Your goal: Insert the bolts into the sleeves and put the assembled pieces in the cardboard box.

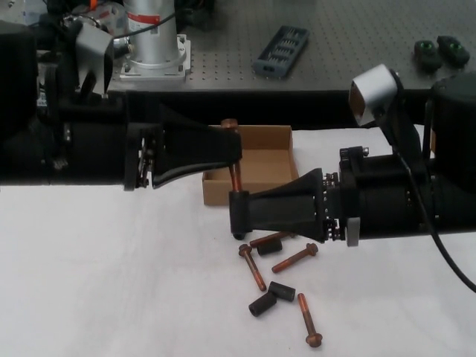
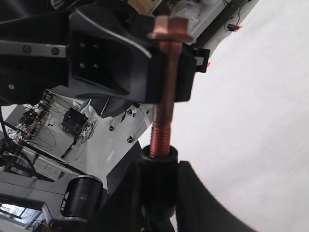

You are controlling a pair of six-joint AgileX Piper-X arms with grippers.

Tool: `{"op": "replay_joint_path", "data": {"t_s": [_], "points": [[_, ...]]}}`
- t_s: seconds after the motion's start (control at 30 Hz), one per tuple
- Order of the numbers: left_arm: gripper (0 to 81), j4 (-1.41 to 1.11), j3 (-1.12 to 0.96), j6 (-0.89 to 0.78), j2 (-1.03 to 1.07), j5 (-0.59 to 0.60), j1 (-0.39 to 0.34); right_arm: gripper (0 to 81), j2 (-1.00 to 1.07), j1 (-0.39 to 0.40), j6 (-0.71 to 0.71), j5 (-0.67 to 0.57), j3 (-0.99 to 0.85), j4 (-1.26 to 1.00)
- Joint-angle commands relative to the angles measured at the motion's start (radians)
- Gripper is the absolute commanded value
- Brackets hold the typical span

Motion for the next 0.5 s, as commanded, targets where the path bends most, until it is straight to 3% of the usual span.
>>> {"op": "replay_joint_path", "data": {"t_s": [0.0,0.47], "points": [[0.6,0.004,-0.003,0.073,-0.014,0.081,-0.002,2.7,0.000,-0.023,0.016,0.037,-0.008,-0.002],[0.6,0.006,-0.003,0.111,-0.014,0.174,-0.002,2.7,0.000,-0.026,0.017,-0.028,-0.008,-0.002]]}}
